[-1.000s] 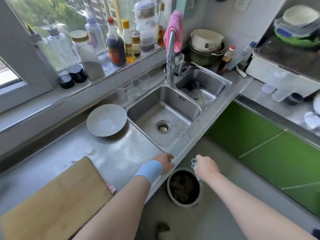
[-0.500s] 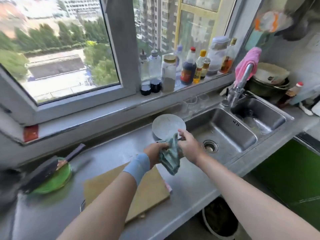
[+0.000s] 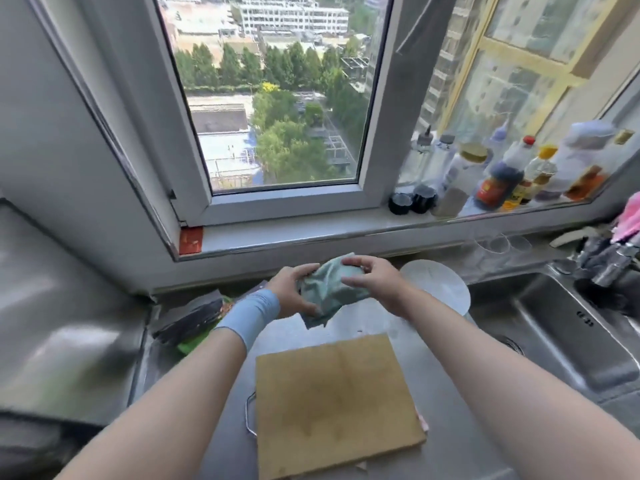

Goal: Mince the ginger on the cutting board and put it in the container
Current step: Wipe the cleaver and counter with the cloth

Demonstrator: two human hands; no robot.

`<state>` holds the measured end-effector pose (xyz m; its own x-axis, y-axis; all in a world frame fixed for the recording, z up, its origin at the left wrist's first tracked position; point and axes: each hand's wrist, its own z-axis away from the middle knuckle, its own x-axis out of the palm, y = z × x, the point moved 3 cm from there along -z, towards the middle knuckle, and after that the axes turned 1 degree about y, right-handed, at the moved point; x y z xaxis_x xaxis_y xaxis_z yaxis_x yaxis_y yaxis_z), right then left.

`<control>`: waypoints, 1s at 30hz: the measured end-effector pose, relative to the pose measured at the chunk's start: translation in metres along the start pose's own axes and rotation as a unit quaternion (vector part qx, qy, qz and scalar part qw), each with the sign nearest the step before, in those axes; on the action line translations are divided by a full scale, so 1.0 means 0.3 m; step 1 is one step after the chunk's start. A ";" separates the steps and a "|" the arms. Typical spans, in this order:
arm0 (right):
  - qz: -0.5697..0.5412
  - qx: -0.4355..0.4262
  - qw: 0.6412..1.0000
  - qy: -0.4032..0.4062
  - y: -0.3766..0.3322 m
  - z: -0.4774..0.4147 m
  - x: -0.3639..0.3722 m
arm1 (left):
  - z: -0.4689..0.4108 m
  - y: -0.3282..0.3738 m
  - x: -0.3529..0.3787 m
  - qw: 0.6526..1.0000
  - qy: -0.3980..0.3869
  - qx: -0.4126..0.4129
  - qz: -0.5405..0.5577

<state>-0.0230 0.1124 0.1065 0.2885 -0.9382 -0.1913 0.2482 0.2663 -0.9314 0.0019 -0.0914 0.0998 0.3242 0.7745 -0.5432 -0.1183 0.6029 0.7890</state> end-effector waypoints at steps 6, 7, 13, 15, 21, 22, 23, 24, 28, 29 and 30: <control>0.323 -0.027 0.945 -0.038 -0.105 -0.211 0.037 | -0.151 -0.031 -0.163 0.989 0.078 -0.048 -0.112; 0.335 -0.029 0.941 -0.036 -0.125 -0.252 0.031 | -0.176 -0.034 -0.190 0.988 0.080 -0.059 -0.118; 0.160 0.021 0.987 -0.014 -0.200 -0.527 0.022 | -0.331 -0.139 -0.342 0.967 0.211 -0.135 0.055; 0.097 0.033 0.994 0.031 -0.195 -0.621 0.047 | -0.368 -0.157 -0.359 0.952 0.263 -0.154 0.009; 0.474 -0.124 0.866 0.100 -0.143 -0.709 0.141 | -0.466 -0.195 -0.277 0.929 0.310 0.036 -0.196; 0.487 -0.157 0.855 0.088 -0.125 -0.710 0.162 | -0.476 -0.213 -0.256 0.930 0.291 0.066 -0.215; 0.500 -0.172 0.846 0.067 -0.110 -0.709 0.178 | -0.486 -0.236 -0.242 0.928 0.284 0.079 -0.229; 0.518 -0.175 0.836 0.049 -0.096 -0.710 0.189 | -0.489 -0.250 -0.238 0.926 0.281 0.081 -0.238; 0.569 -0.195 0.795 0.081 -0.104 -0.675 0.198 | -0.453 -0.266 -0.262 0.932 0.274 0.074 -0.224; 0.553 -0.220 0.795 0.116 -0.116 -0.644 0.212 | -0.416 -0.267 -0.276 0.928 0.304 0.074 -0.202; 0.519 -0.247 0.803 0.154 -0.123 -0.608 0.233 | -0.366 -0.276 -0.291 0.921 0.340 0.069 -0.176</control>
<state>-0.1806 -0.0034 0.0711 -0.1596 -0.2973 -0.9414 -0.3984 0.8919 -0.2141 -0.1196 -0.1879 0.0503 -0.3478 0.5052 -0.7898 0.0167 0.8456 0.5335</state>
